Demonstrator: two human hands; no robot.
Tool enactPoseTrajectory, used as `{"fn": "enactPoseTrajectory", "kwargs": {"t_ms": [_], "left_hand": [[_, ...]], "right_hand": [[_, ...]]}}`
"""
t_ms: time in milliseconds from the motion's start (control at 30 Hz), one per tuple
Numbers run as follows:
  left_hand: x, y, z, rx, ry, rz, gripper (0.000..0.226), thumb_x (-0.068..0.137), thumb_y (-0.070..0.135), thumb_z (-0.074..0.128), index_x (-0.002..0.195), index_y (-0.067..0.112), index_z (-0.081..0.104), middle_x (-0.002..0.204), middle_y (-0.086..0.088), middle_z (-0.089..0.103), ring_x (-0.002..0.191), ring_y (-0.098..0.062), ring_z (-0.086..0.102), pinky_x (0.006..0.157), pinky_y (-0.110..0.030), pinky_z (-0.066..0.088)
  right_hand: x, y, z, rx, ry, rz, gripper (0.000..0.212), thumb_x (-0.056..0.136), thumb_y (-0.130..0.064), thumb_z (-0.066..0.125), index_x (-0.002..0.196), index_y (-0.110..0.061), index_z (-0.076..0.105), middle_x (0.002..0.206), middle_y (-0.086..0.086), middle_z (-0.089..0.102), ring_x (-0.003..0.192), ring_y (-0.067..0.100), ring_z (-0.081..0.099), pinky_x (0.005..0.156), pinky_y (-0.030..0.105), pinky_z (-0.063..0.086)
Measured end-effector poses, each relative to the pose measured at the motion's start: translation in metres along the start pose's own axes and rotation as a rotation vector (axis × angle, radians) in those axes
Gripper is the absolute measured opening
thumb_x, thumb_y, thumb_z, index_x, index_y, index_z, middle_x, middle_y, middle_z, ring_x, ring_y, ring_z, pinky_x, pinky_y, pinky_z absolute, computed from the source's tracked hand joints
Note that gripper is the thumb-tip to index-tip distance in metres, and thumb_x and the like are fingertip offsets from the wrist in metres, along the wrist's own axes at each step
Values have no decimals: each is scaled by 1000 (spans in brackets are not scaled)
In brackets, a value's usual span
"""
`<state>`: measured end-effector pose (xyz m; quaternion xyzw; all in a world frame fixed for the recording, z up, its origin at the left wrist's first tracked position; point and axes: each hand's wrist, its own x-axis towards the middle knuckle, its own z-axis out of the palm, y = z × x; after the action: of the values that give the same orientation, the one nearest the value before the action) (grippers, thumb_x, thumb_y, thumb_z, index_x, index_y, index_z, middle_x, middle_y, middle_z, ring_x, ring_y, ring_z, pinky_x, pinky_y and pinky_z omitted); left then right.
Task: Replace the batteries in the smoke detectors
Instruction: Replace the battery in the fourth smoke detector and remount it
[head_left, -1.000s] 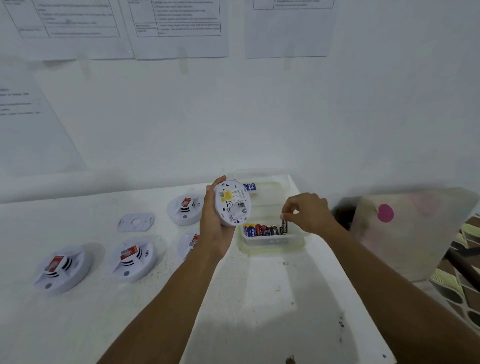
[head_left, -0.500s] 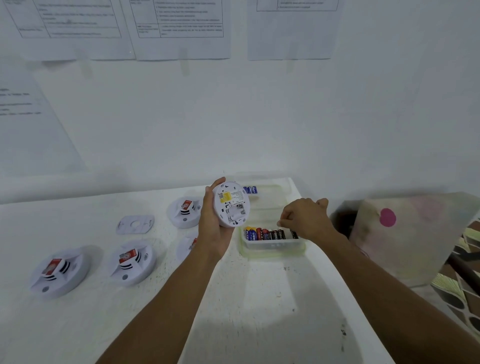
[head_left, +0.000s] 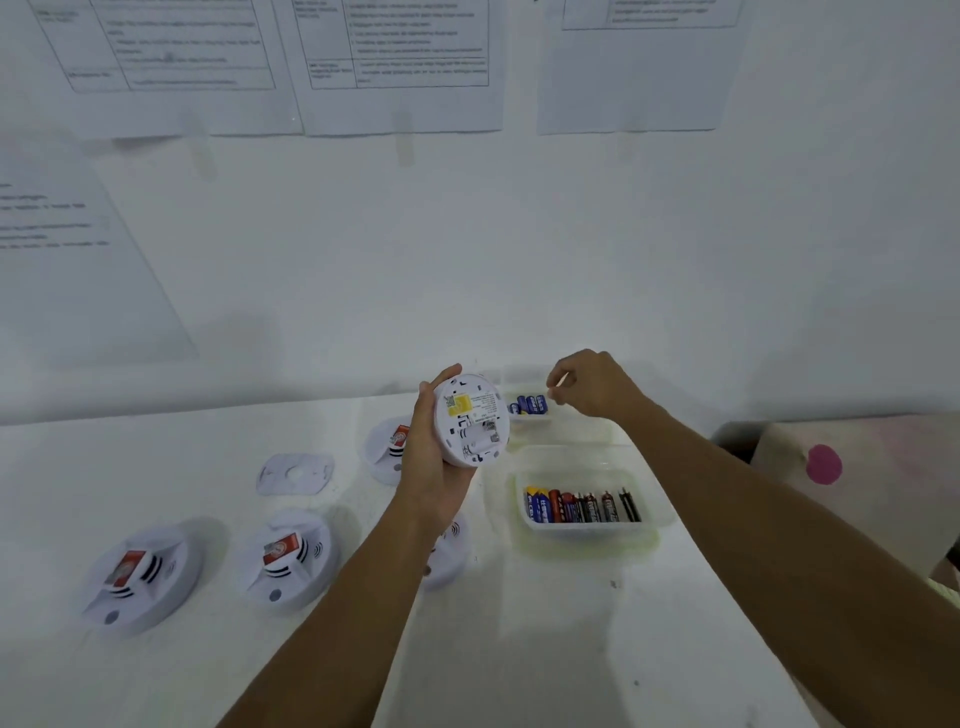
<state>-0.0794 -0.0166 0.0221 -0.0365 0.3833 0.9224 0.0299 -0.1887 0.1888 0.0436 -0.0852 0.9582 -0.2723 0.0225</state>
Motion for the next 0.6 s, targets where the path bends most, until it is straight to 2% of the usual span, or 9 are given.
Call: {"fn": "enactPoseTrajectory", "kwargs": {"t_ms": [100,133,233,367,467,600], "left_hand": [[7,2,-4,-6,-9,-17,41,101,43,35,126,22,58,121,-7,67,112,-25,61,99,-45,46],[9,3,-6,-8,-12,-20,40,101,43,34,125,22,59,121,-7,67,112,-25,61,100,-46,45],[16,4,-9,-23,-28,-35,40,101,43,34,123,23,60,120,-6,68,111,-24,63,98,-45,47],[22,3,-13,-39,-35,-51,40,102,44,32,123,24,60,120,-5,69,110,-23,63,94,-44,49],[24,0,-15,-40,-31,-57,40,102,43,32,123,24,60,120,-3,69,108,-22,65,90,-42,52],[25,-1,-16,-45,-32,-62,40,103,43,32,124,24,60,121,-3,68,106,-20,66,85,-40,54]], "right_hand": [[20,2,9,-42,-79,84,16,79,-18,75,95,-18,73,85,2,73,83,18,69,85,35,56],[24,1,12,-36,-119,112,19,78,-17,76,97,-17,73,85,3,73,81,19,69,83,35,57],[32,-2,17,-37,-199,147,24,78,-15,77,102,-14,73,86,5,70,75,20,67,64,28,55],[36,-3,22,-46,-194,158,27,73,-12,81,99,-15,73,102,4,67,87,23,67,71,31,54],[36,-2,26,-42,-163,182,24,71,-12,81,92,-17,73,101,3,66,89,24,67,77,33,57],[34,-3,29,1,-115,201,18,71,-10,76,83,-21,69,88,0,63,76,20,62,64,27,49]]}}
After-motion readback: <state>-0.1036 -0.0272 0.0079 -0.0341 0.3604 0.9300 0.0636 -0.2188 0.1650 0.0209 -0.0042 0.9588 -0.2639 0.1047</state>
